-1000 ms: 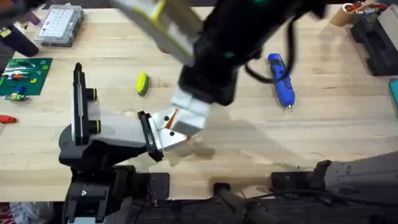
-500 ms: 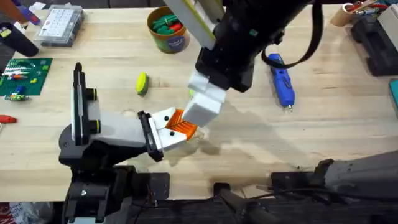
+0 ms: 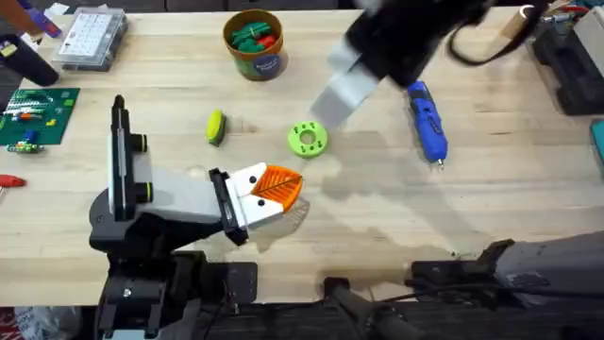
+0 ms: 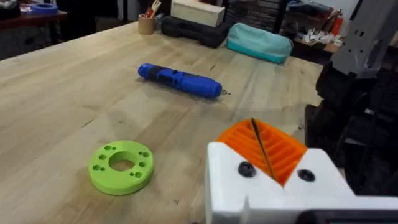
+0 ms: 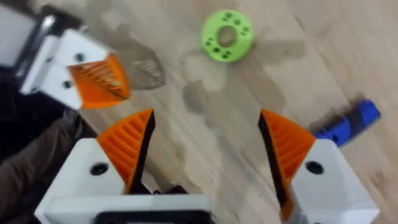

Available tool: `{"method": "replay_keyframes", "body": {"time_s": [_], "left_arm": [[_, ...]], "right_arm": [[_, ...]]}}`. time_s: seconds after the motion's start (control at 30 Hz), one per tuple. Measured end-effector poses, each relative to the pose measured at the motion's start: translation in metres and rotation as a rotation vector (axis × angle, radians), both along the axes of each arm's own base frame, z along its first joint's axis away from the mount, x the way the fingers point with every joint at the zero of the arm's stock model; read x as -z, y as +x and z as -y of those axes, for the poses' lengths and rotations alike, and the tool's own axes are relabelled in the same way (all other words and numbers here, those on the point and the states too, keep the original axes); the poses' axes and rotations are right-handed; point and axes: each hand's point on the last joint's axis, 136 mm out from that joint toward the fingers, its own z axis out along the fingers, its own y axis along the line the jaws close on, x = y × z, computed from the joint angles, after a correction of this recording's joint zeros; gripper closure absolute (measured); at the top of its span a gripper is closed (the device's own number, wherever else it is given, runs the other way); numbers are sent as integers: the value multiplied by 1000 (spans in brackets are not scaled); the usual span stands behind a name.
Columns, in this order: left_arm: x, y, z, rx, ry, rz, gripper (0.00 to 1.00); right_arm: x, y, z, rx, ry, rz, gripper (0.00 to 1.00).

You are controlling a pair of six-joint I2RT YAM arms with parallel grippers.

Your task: Pick up the gripper from the table and insert it into the empty holder that is missing its gripper. Then pick up a screw, insert it into the mounting hole, and use the screwdriver to tighten it. Finally, clean up the table by picking up the vegetable and placing it into the bucket.

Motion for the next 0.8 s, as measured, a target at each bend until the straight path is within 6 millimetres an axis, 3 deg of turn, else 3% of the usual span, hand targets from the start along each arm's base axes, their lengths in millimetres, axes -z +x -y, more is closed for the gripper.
{"method": "replay_keyframes", "body": {"time_s": [0.17, 0.47, 0.67, 0.8], "left_arm": [[0, 0, 0, 0, 0, 0, 996], [0, 0, 0, 2, 0, -4, 996], [0, -1, 0, 4, 0, -3, 996], [0, -1, 0, 4, -1, -4, 996]], "right_arm": [[2, 29, 49, 215, -40, -12, 3], [25, 79, 134, 567, -52, -39, 3], [68, 111, 189, 744, -43, -34, 3], [106, 118, 226, 815, -72, -63, 3]]}}
